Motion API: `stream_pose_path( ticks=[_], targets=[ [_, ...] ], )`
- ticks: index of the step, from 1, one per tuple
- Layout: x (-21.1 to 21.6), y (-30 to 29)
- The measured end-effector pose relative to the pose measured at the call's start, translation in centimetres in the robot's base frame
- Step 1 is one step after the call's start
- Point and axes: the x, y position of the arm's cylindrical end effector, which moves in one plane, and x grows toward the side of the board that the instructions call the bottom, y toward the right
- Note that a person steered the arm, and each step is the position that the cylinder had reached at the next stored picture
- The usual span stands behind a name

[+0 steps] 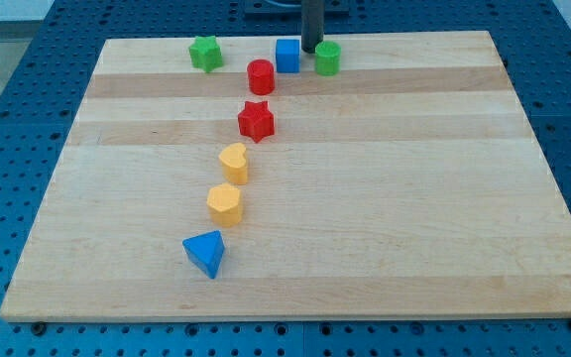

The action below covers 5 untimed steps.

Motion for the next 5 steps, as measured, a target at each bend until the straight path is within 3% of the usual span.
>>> stream_pose_path(
  ticks=[3, 5],
  targets=[
    [3.7, 4.4],
    [3.8, 5.0]
  ],
)
